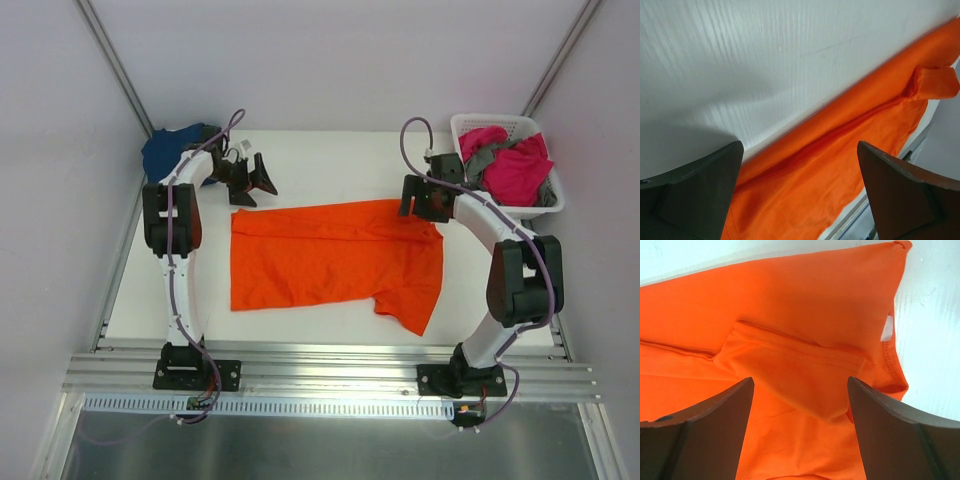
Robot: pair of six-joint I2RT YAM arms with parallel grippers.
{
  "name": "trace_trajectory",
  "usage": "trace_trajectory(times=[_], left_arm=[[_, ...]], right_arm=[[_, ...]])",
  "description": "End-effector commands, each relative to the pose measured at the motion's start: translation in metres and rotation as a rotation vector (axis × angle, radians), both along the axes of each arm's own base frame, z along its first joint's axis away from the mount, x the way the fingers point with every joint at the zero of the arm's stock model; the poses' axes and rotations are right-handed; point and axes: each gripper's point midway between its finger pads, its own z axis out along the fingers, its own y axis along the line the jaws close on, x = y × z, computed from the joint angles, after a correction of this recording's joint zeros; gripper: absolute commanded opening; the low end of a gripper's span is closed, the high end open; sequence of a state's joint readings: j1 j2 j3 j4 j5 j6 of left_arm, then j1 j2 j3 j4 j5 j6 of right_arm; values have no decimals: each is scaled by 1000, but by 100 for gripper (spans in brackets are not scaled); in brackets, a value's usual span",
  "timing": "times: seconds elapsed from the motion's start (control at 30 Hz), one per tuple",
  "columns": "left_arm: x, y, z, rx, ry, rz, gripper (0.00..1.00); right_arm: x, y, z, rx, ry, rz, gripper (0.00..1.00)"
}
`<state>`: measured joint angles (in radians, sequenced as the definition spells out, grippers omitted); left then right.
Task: Fold and stack the t-shirts
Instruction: Fold the tshirt
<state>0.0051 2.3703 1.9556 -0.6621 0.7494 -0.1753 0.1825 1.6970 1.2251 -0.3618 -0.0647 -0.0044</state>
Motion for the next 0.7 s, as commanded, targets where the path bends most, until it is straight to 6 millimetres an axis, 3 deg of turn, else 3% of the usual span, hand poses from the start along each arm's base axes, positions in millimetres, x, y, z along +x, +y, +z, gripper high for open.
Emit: trace_trajectory(times=[0.0,0.3,0.5,0.67], left_arm=[[-19,0,43,-44,-30,2,99],[-68,6,58,-64,18,18,97],[-80,12,73,-19,-26,27,98],[-86,11,71,-20,-13,24,99]], right_arm=[[15,10,30,16,-99,14,80],[20,18,36,21,-122,30,80],[22,24,40,58,-124,12,80],[20,25,41,68,-123,10,80]])
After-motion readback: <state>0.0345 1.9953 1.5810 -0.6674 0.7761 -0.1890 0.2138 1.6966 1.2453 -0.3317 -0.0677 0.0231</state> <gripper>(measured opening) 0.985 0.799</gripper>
